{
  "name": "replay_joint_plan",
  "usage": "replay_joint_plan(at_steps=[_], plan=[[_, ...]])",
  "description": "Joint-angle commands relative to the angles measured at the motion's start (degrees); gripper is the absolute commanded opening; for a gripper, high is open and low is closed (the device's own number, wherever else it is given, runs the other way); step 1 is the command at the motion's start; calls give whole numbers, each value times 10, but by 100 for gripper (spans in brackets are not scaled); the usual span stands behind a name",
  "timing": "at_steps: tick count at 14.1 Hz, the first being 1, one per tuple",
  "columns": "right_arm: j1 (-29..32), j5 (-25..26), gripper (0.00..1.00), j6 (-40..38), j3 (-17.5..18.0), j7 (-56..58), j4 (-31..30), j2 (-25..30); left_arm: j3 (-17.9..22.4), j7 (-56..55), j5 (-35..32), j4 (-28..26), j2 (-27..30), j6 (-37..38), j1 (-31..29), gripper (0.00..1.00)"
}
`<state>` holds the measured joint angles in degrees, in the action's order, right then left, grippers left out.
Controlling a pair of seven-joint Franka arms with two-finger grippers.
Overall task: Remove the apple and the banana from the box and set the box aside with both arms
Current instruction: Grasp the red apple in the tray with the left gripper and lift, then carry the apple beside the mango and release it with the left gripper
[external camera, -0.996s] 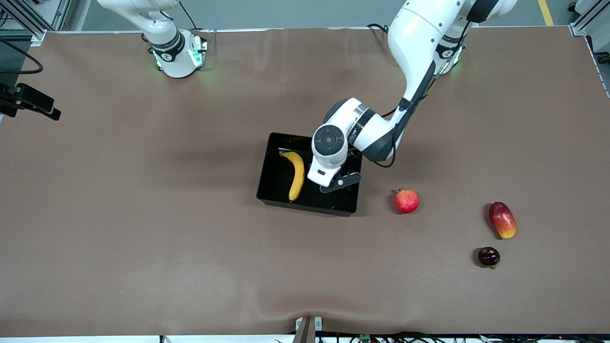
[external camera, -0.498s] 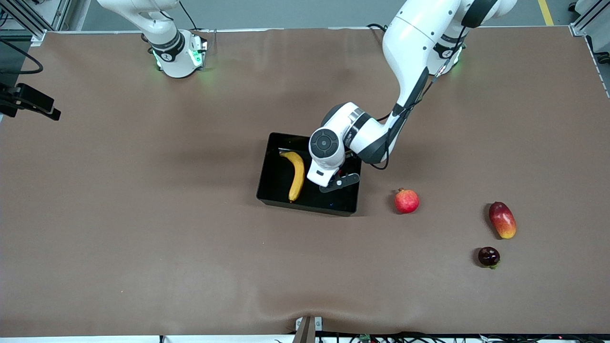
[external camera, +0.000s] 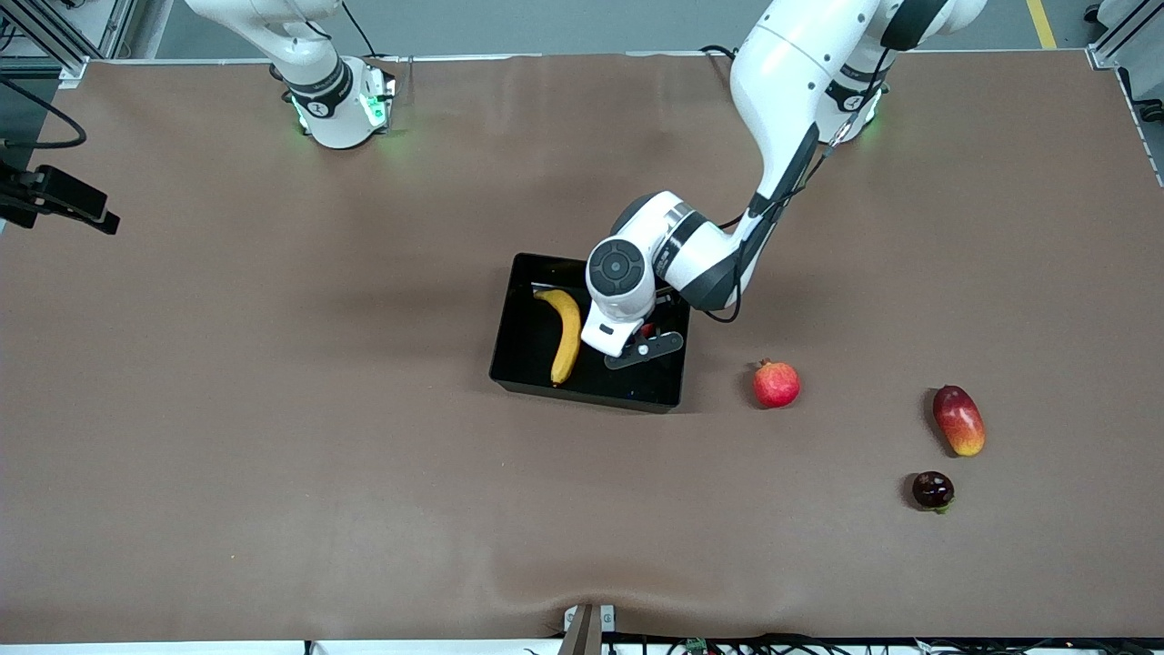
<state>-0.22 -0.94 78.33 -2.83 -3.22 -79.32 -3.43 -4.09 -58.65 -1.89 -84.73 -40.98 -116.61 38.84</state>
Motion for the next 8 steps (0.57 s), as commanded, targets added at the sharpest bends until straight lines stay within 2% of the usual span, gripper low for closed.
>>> replay_joint_plan(at_steps=[1, 4, 8], plan=[[-7, -1, 100, 2, -3, -6, 4, -1, 9, -5, -12, -6, 80, 24, -24, 0], [-7, -1, 100, 3, -3, -6, 3, -1, 8, 20, -11, -7, 142, 52, -82, 0], [-8, -1, 100, 2, -3, -6, 4, -1, 2, 81, 8, -15, 183, 118, -169, 0]])
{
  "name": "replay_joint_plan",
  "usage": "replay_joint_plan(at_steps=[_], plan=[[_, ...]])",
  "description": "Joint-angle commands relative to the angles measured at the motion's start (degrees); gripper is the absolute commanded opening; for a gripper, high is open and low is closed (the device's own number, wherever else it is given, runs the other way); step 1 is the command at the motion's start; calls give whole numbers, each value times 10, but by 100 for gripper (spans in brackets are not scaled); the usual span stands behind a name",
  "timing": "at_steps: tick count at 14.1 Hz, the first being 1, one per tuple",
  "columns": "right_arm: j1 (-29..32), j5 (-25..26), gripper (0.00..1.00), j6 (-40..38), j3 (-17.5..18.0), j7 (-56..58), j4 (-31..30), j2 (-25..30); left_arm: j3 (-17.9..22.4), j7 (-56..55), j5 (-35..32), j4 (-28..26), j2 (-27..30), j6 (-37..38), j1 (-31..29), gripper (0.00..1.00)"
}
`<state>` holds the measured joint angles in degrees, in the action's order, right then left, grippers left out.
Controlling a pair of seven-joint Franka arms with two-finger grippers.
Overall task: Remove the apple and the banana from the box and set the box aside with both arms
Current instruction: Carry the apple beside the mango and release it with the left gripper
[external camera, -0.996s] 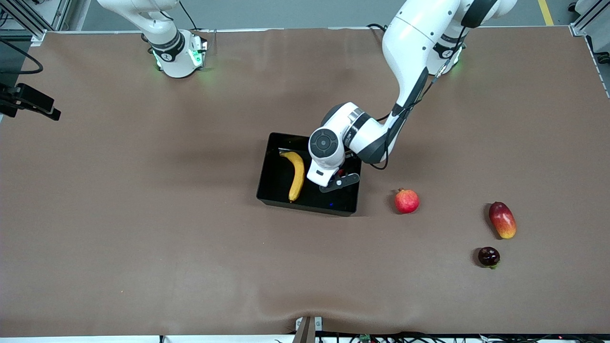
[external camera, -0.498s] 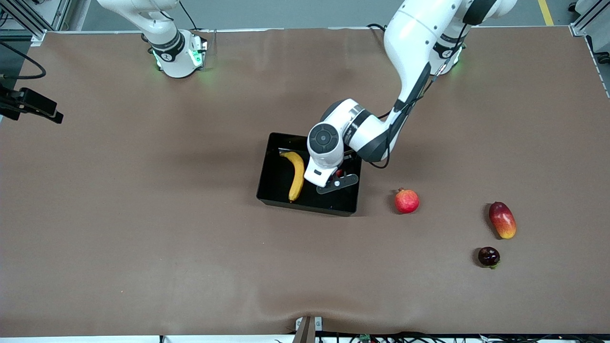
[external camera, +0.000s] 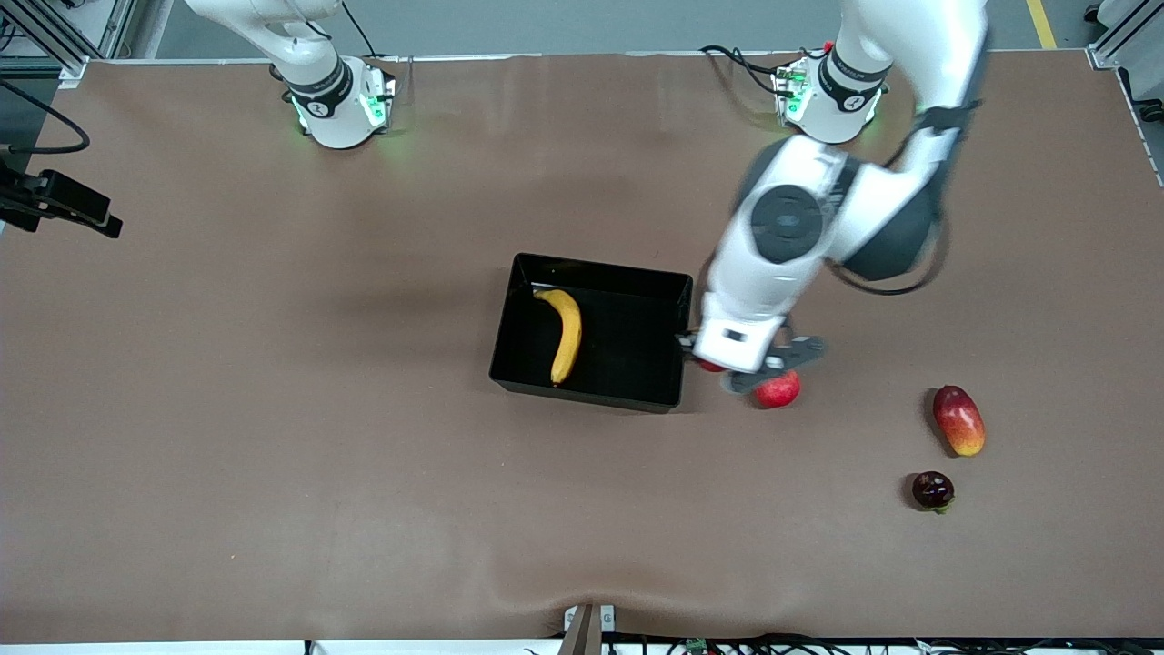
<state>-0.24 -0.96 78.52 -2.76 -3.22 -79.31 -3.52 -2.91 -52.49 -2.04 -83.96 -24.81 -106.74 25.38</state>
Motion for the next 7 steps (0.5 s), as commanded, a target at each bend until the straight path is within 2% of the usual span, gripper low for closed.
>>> replay_joint_plan(at_steps=[1, 4, 7], plan=[[-8, -1, 100, 1, -4, -6, 4, 0, -10, 46, 13, -32, 22, 27, -58, 0], [-8, -1, 100, 1, -4, -6, 4, 0, -10, 169, 7, -71, 6, 17, -145, 0], [-8, -1, 100, 1, -4, -6, 4, 0, -9, 266, 0, -130, -10, -50, -220, 0]])
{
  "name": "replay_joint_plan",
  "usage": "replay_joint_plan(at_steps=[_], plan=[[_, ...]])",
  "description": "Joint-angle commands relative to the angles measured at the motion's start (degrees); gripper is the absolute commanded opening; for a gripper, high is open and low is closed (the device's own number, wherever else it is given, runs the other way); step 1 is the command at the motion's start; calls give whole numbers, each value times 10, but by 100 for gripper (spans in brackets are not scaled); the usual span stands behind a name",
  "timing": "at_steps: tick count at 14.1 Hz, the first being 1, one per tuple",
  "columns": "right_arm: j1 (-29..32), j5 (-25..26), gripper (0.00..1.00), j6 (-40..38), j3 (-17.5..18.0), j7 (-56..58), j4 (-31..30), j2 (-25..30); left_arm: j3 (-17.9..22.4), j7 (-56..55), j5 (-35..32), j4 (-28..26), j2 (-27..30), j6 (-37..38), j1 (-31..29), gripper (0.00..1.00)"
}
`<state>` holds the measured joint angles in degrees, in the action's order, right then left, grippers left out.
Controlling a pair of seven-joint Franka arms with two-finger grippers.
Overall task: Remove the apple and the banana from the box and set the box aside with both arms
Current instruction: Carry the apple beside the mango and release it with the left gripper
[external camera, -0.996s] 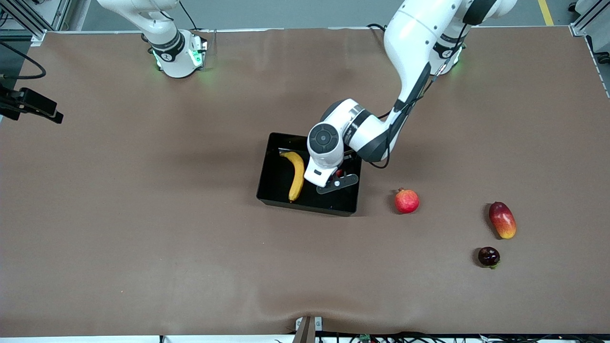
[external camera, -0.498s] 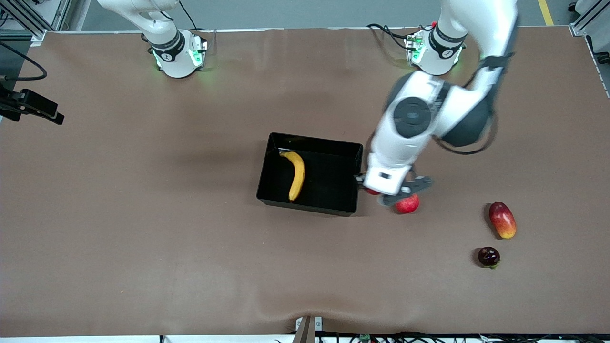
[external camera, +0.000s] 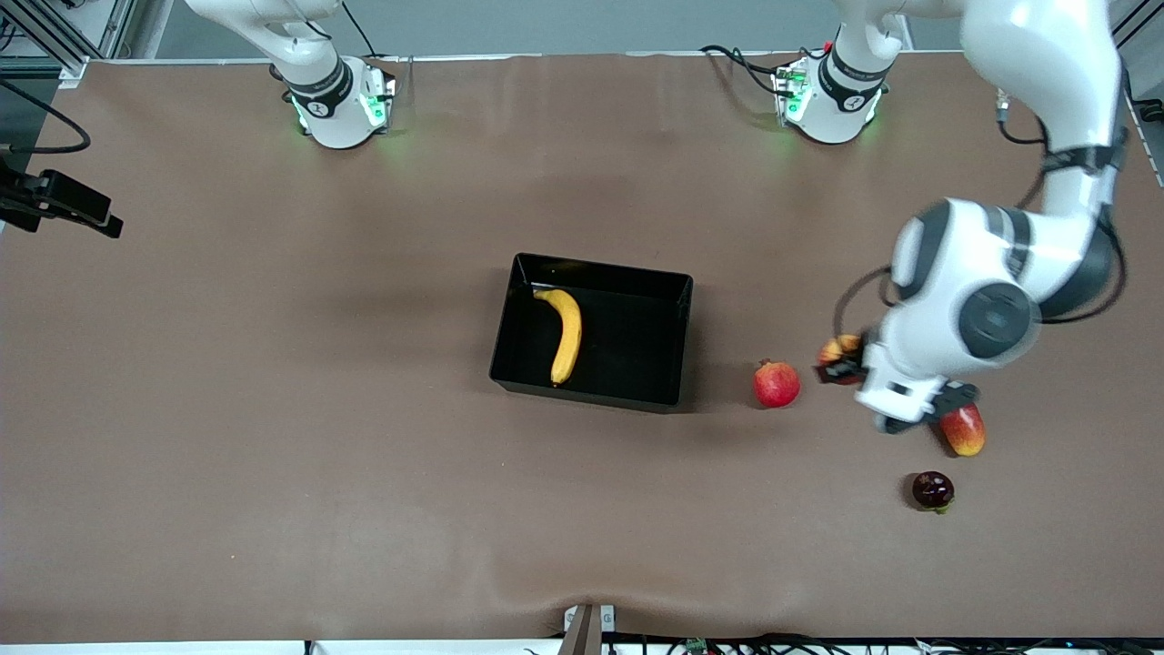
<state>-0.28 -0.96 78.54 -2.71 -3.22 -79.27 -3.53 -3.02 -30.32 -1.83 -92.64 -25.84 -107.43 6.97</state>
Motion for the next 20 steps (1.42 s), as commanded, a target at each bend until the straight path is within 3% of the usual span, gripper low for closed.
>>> replay_joint_plan(at_steps=[1, 5, 9, 13, 14, 16, 17, 20], plan=[[-8, 0, 100, 0, -5, -6, 3, 0, -8, 60, -11, -69, -3, -67, -52, 0], [-8, 2, 100, 0, -5, -6, 3, 0, -7, 62, -78, -151, 4, -130, -80, 0], [-8, 3, 100, 0, -5, -6, 3, 0, -8, 62, -86, -215, 4, -208, -93, 0], [-8, 3, 100, 0, -5, -6, 3, 0, -8, 62, -90, -219, -4, -215, -86, 4], [-7, 2, 100, 0, -5, -6, 3, 0, -8, 62, -96, -217, -9, -215, -86, 26], [-8, 2, 100, 0, -5, -6, 3, 0, -9, 61, -97, -214, -12, -215, -86, 84], [-7, 2, 100, 0, -5, -6, 3, 0, -9, 57, -98, -213, -11, -215, -86, 100], [-5, 2, 100, 1, -5, -6, 3, -1, -10, 55, -98, -198, 15, -197, -73, 100]])
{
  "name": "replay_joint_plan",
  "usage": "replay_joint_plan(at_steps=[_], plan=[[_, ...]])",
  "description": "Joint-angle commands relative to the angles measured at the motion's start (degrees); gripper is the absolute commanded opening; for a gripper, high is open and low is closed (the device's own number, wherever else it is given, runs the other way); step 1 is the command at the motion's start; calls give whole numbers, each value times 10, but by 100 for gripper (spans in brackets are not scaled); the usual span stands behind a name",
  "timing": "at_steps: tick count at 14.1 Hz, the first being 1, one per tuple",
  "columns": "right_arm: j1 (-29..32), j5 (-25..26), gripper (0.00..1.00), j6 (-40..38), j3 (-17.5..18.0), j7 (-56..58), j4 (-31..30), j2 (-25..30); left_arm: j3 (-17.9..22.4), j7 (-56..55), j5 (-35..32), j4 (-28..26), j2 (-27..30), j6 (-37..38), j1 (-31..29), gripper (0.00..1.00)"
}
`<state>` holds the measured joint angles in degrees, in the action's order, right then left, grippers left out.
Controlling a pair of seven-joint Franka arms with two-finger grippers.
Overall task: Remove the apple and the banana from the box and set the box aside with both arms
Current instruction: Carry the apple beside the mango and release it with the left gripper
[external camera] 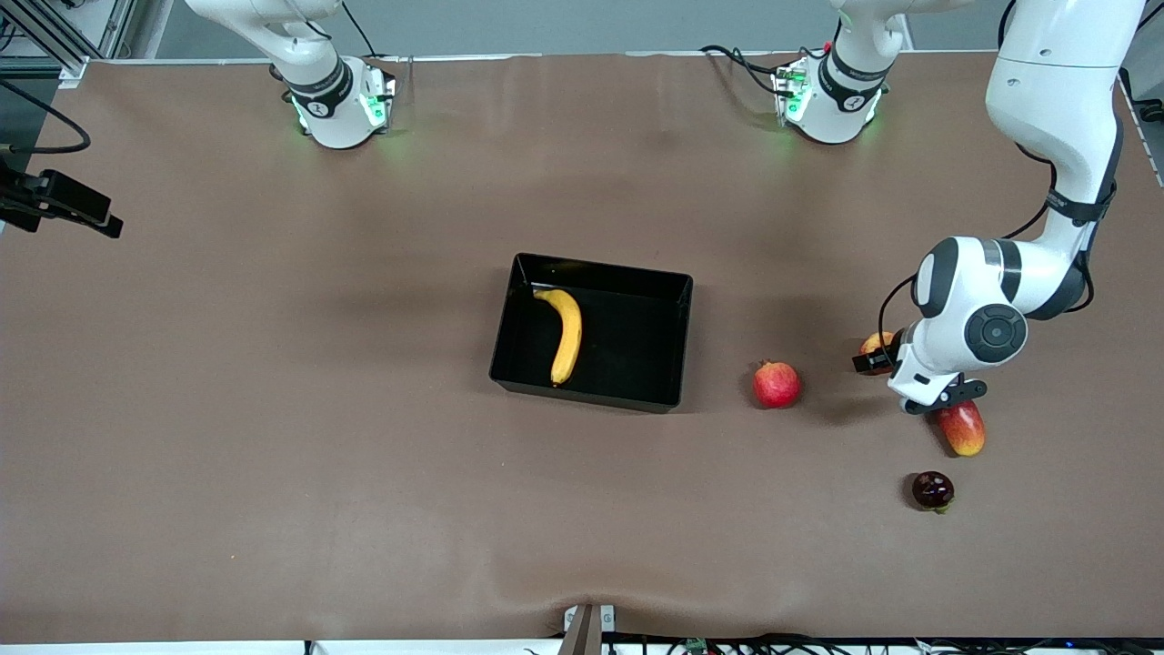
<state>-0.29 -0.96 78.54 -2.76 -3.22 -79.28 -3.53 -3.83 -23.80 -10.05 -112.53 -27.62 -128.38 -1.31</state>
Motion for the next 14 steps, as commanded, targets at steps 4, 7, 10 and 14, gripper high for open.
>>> replay_joint_plan(at_steps=[4, 7, 10, 14], plan=[[-4, 3, 100, 1, -4, -6, 4, -4, -59, -20, -9, 48, 69, 99, 18, 100], [-5, 2, 100, 1, -4, -6, 3, -4, -121, -58, -6, 105, 67, 161, 19, 100], [-5, 3, 100, 1, -4, -6, 4, -4, -187, -148, -8, 132, 54, 166, 38, 100], [-5, 3, 100, 1, -4, -6, 4, -4, -190, -229, -14, 217, -13, 165, 146, 100]])
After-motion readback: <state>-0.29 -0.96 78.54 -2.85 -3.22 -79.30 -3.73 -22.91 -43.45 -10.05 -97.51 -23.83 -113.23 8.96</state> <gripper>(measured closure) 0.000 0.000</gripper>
